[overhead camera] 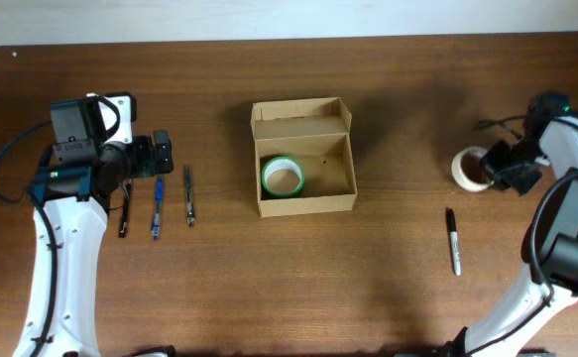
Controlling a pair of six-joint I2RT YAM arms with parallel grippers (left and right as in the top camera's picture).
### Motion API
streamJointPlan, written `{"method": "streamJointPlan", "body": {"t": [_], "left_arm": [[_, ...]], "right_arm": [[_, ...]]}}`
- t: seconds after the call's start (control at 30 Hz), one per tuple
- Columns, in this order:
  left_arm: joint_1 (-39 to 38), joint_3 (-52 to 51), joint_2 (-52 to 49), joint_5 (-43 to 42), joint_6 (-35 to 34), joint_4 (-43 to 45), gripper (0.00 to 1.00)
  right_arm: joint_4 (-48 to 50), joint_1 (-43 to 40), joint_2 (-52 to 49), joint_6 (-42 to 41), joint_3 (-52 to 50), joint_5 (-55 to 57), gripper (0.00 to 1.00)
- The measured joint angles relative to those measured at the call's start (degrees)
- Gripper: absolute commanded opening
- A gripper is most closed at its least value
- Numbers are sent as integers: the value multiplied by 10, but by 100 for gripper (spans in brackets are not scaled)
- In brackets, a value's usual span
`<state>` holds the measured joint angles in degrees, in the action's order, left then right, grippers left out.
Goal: Pack container
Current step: 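Grasp the white masking tape roll with the right gripper, then place the white tape into the box beside the green tape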
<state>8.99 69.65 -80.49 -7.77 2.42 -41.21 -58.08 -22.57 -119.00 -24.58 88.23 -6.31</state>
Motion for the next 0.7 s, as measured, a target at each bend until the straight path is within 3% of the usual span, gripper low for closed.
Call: {"method": "streamJointPlan", "body": {"t": [0.17, 0.27, 0.47, 0.7], "left_arm": [[0, 0, 0, 0, 0, 0, 99], [0, 0, 0, 0, 0, 0, 99], [0, 0, 0, 0, 0, 0, 99], [0, 0, 0, 0, 0, 0, 99]], "right_arm": [[-61, 29, 74, 42, 96, -31, 4], [-97, 96, 154, 84, 207, -42, 4], [-132, 322, 243, 195, 356, -38, 4], [-146, 520, 188, 267, 352, 51, 4]]}}
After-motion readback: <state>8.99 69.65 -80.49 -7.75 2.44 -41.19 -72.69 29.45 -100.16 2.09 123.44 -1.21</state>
